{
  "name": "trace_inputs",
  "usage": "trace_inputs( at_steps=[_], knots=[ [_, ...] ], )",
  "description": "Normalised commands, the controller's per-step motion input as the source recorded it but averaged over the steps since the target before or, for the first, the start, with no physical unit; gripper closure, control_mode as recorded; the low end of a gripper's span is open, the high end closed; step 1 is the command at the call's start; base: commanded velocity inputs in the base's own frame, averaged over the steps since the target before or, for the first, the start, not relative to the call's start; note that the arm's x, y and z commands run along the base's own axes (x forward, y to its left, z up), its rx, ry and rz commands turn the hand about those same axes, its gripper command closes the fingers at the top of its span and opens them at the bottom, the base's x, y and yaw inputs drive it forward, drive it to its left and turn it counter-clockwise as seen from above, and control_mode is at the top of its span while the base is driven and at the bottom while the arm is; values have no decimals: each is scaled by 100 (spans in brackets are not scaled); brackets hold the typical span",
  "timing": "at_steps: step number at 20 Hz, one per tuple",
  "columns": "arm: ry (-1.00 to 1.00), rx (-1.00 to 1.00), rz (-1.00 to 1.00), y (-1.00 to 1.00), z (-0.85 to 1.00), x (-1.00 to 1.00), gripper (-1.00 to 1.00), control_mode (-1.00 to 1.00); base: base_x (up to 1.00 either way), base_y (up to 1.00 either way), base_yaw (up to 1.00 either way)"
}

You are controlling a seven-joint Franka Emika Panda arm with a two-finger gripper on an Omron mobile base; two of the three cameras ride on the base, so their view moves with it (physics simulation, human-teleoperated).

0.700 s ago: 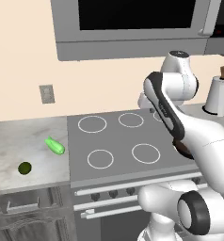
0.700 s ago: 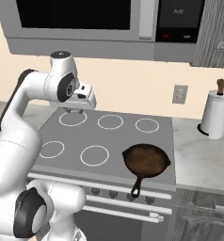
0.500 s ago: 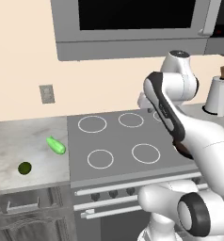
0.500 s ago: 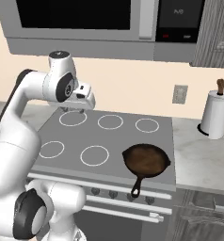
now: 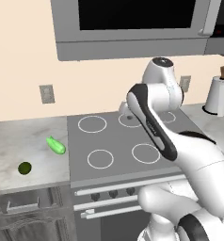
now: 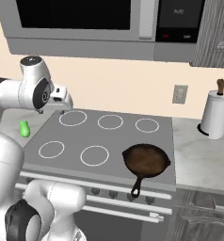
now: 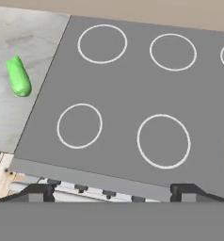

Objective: Put the corn and lime in the pan. Then turn on the front right burner and set the heat to medium.

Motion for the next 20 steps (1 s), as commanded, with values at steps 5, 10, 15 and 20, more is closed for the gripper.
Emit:
trace_inputs(
  at_steps=[5, 10, 15, 20],
  knots=[
    [0, 0, 14, 100, -8, 0, -100, -100, 0, 0, 0],
    [0, 0, 14, 100, -8, 17, -100, -100, 0, 0, 0],
    [0, 0, 10, 100, -9, 45, -100, -100, 0, 0, 0],
    [0, 0, 5, 79, -6, 64, -100, -100, 0, 0, 0]
  ],
)
